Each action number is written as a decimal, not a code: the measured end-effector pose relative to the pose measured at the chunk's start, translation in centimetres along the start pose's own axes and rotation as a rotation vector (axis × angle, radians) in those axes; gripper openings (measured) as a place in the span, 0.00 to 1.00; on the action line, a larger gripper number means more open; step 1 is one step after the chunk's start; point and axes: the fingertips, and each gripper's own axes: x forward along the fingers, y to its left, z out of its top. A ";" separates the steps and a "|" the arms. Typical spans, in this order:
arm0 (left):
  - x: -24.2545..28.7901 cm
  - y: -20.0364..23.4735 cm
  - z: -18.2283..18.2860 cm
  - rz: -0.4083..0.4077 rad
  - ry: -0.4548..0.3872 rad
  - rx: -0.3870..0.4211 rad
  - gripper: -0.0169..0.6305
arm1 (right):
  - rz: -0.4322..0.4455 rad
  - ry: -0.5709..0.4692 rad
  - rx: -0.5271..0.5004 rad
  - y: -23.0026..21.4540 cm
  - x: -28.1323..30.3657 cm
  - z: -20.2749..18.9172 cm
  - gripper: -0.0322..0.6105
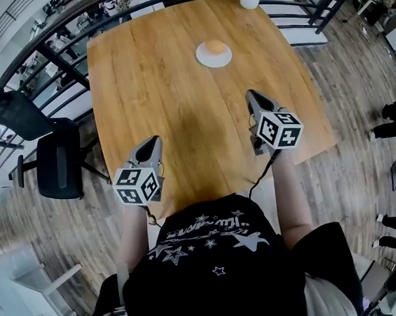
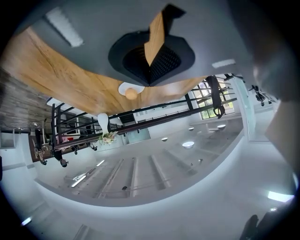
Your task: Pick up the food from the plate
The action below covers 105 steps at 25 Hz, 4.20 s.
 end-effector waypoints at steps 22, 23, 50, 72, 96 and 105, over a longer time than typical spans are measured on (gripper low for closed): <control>8.0 -0.5 2.8 0.143 0.013 -0.021 0.03 | 0.167 0.072 -0.041 -5.5 11.4 1.6 0.05; 8.4 -0.5 2.9 0.147 0.015 -0.025 0.03 | 0.168 0.072 -0.040 -5.8 12.0 1.8 0.05; 13.8 2.8 -0.6 0.186 0.097 -0.142 0.03 | 0.141 0.201 -0.215 -7.8 27.3 -1.0 0.63; 12.5 4.2 -2.2 0.231 0.109 -0.169 0.03 | 0.080 0.321 -0.242 -8.7 32.0 -2.9 0.55; 6.5 0.8 -1.7 0.157 0.033 -0.124 0.03 | 0.121 0.209 -0.181 -2.0 17.1 -1.2 0.54; 2.9 0.5 -0.6 0.089 0.001 -0.086 0.03 | 0.082 0.164 -0.135 1.5 10.4 -1.2 0.54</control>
